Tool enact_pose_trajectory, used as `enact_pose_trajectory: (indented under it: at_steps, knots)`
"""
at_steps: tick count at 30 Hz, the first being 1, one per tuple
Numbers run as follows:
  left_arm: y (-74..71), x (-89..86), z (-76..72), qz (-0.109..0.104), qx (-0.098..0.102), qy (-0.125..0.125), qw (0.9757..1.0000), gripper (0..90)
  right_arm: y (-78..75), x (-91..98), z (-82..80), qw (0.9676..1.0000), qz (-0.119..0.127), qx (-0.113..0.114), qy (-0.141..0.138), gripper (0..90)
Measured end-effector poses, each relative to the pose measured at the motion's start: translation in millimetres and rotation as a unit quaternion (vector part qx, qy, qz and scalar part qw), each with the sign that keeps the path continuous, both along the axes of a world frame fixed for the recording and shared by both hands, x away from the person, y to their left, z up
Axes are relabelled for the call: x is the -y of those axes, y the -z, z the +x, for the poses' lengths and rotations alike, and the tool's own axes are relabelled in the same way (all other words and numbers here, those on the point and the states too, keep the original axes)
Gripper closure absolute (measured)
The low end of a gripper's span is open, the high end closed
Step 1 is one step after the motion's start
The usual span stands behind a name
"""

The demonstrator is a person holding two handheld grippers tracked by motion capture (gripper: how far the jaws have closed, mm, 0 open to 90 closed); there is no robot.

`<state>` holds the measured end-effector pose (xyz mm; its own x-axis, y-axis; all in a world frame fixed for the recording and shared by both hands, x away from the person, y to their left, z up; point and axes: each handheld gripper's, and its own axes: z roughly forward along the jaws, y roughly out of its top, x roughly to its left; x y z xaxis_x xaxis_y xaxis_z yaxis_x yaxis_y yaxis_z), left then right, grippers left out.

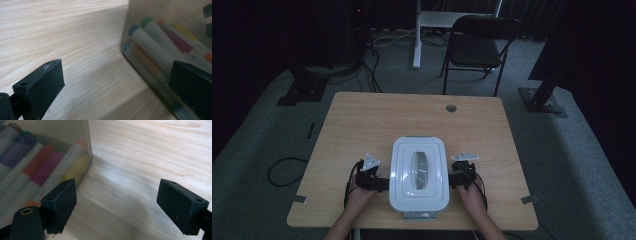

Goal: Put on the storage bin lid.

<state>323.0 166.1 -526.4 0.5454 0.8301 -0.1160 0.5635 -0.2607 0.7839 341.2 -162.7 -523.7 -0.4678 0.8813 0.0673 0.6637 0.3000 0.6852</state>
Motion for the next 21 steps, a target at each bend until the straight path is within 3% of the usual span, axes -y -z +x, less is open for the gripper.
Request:
enact_pose_trajectory:
  at_steps: [8, 21]
  knots:
    - [1.2, 13.0, 19.2, -0.004, -0.003, 0.005, 1.0000, 0.6, 2.7, 16.9, 15.3, 0.9997, 0.017, -0.001, 0.016, 15.6]
    - [6.1, 20.3, 46.4, 0.006, -0.003, 0.010, 0.9999, 0.6, 5.9, 27.8, 21.9, 0.9986, 0.031, 0.013, 0.040, 13.7]
